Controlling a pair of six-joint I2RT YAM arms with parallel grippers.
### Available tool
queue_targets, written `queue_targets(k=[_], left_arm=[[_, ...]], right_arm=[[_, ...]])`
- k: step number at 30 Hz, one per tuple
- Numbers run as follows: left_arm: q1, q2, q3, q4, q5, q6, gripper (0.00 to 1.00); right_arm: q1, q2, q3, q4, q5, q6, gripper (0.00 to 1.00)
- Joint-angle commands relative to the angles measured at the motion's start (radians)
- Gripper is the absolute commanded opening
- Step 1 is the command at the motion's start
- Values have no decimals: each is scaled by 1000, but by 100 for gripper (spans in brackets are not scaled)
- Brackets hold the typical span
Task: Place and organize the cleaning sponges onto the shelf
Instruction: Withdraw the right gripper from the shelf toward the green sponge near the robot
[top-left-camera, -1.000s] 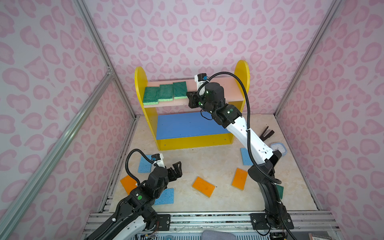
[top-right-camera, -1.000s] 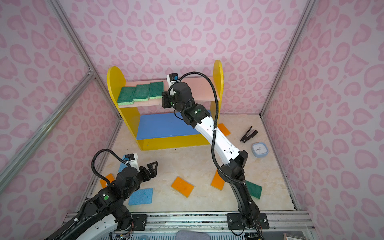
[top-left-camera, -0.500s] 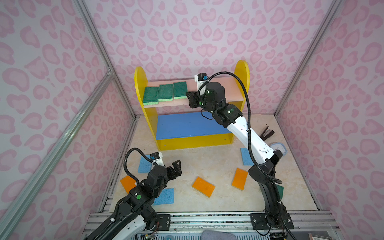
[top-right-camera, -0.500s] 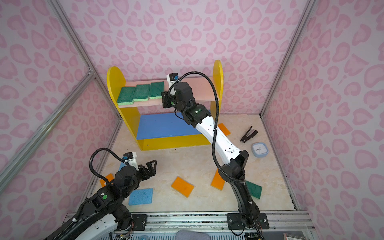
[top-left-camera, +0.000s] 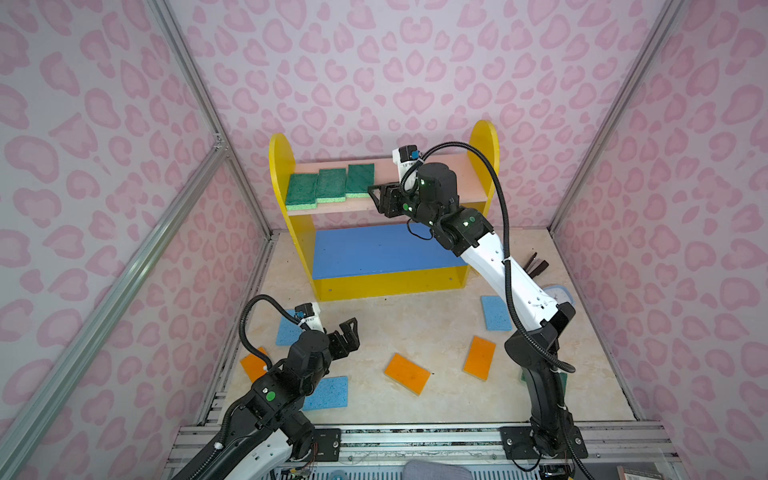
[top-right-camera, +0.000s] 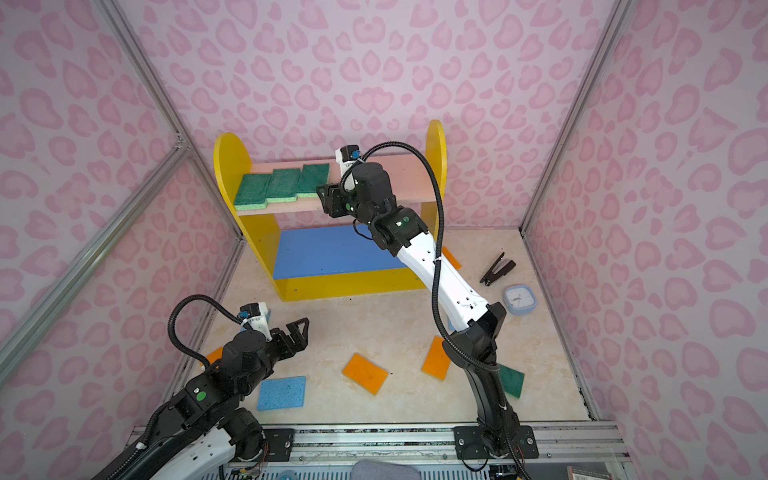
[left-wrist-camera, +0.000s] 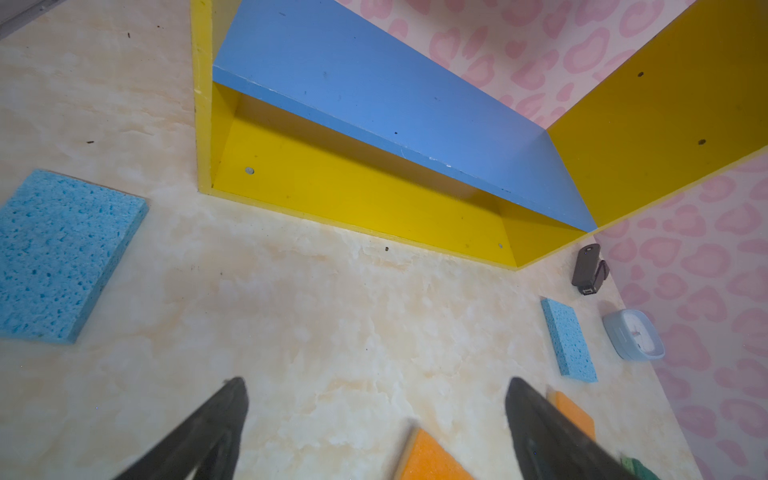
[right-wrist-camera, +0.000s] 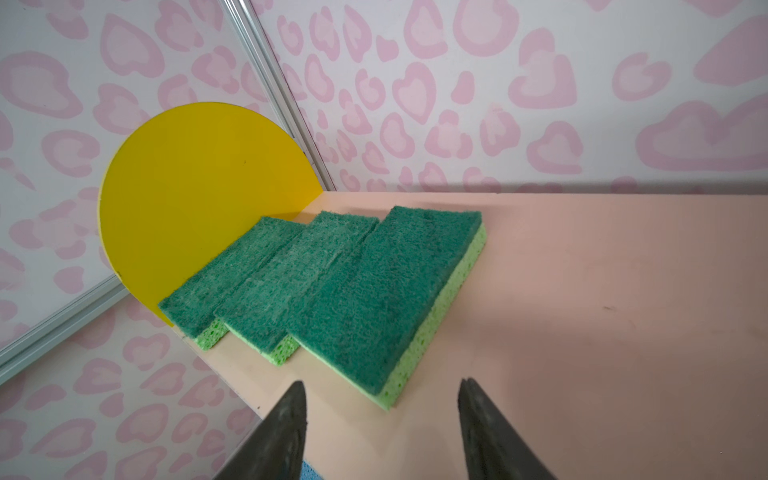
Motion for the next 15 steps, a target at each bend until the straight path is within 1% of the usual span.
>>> queue_targets(k=[1,5,10,12,15], left_arm=[[21,0,31,-52,18,0,98],[25,43,64,-53,53,14,98],[14,132,95,5,117,34,98],[-17,164,98,37,91,30,98],[-94,235,114,81,28,32,98]], right_arm=[[1,-45,-37,-2,-10,-26,62],[0,-155,-153,43,-21,-37,62],[-25,-336,-366,92,-27,-30,62],[-38,-412,-452,103,-23,-22,61],[-63,-535,-589,94,5,-15,61]])
